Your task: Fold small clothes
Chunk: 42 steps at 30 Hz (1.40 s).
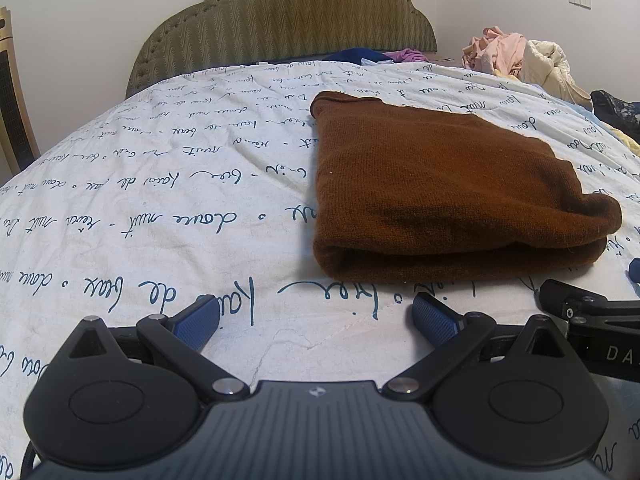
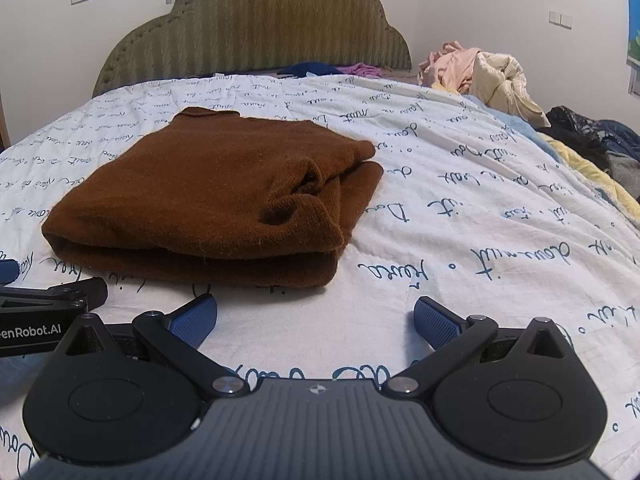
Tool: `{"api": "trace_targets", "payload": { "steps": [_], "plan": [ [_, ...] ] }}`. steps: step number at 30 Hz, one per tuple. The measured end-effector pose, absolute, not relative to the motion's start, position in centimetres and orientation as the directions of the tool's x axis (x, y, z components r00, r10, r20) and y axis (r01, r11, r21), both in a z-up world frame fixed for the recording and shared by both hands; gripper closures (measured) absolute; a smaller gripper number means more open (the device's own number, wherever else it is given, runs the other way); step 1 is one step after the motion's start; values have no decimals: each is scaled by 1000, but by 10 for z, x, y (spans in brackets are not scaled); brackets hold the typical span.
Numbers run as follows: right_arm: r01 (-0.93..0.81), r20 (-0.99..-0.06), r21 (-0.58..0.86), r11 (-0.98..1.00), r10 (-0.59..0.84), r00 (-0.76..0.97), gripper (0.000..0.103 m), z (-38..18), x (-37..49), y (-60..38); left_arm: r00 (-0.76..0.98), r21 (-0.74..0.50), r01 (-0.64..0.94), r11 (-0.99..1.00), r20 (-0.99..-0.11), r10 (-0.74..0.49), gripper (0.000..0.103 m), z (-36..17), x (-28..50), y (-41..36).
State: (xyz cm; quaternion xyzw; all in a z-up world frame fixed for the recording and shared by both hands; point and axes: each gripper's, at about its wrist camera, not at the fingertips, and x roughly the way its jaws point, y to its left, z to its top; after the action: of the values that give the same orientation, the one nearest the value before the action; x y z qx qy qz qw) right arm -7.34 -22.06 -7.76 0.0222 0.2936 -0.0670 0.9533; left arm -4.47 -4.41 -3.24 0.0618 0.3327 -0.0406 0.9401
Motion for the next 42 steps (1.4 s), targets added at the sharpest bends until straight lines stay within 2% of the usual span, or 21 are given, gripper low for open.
{"api": "trace_targets", "payload": {
  "steps": [11, 18, 42],
  "plan": [
    [143, -548, 21, 990, -108, 829, 0, -76, -78, -221, 782, 118, 112, 987, -623, -15, 0, -32, -47, -48],
    [133, -522, -22, 991, -125, 844, 0, -73, -82, -213, 780, 99, 111, 989, -625, -25, 0, -30, -48, -45],
    [132, -529, 3, 991, -110, 841, 0, -75, -84, -214, 784, 104, 107, 989, -621, -20, 0, -29, -52, -45]
  ]
}}
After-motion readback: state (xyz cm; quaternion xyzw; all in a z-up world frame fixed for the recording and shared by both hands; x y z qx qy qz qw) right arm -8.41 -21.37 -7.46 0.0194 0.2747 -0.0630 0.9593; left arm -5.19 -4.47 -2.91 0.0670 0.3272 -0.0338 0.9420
